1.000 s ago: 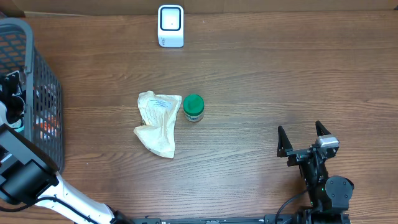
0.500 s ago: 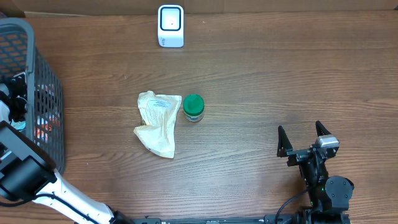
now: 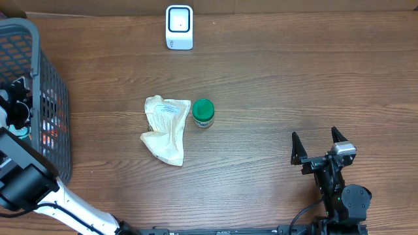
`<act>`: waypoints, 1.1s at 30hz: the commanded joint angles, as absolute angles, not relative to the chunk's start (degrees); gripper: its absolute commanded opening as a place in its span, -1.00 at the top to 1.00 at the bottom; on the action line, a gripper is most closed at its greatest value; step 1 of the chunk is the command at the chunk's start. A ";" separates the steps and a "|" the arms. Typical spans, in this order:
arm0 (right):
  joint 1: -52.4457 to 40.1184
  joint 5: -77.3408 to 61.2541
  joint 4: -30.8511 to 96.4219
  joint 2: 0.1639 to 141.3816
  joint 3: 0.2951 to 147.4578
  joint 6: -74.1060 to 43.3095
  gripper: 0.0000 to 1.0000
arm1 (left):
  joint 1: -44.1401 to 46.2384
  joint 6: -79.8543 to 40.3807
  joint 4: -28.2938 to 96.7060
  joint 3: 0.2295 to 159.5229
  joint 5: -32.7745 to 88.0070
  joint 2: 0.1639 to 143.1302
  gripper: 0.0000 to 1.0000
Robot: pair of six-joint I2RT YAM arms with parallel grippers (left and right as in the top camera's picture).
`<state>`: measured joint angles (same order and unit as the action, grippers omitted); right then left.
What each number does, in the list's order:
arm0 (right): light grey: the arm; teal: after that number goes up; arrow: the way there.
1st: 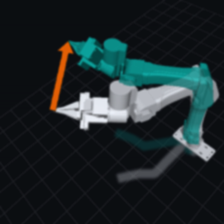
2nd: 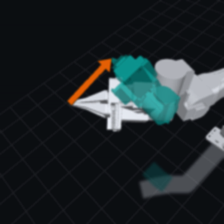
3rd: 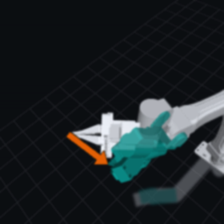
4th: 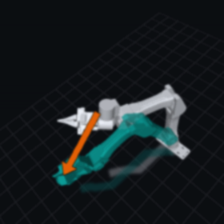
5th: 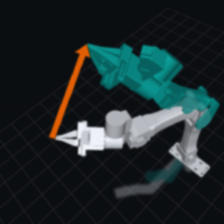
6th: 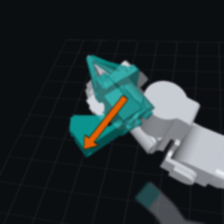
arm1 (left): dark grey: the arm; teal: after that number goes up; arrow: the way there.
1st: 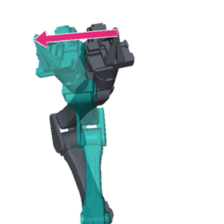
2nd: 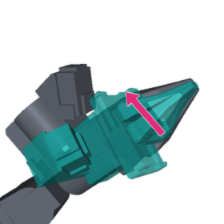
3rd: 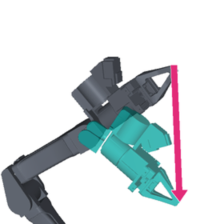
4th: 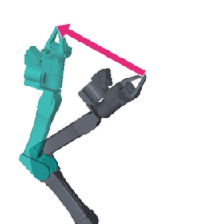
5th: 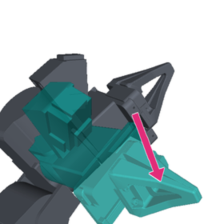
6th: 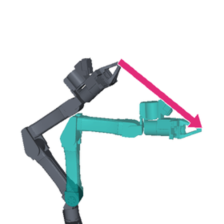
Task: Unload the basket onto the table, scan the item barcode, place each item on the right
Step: 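Grasp the orange 20W charger box with the left gripper and lift, then carry the orange box right of the jar and release it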
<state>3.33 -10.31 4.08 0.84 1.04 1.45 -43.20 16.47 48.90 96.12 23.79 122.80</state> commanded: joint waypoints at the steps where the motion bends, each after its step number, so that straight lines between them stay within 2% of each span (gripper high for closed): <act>1: 3.55 -10.57 3.73 0.23 0.47 1.30 -1.00 | -42.41 11.31 50.81 103.24 25.06 119.09 0.72; 10: 3.55 -10.57 3.73 0.23 0.47 1.30 -1.00 | -42.28 -0.54 56.64 116.95 25.52 104.42 0.76; 14: 3.55 -10.57 3.73 0.23 0.47 1.30 -1.00 | -41.23 -1.89 59.09 117.38 31.53 94.87 0.77; 17: 3.55 -10.57 3.73 0.23 0.47 1.30 -1.00 | -37.21 -1.96 63.68 117.38 36.40 90.89 0.91; 25: 3.55 -10.57 3.75 0.23 0.47 1.30 -1.00 | -18.39 -1.21 71.70 115.24 36.91 92.73 0.90; 33: 3.55 -10.57 3.75 0.23 0.47 1.30 -1.00 | -1.58 0.01 70.67 106.80 35.38 99.31 0.91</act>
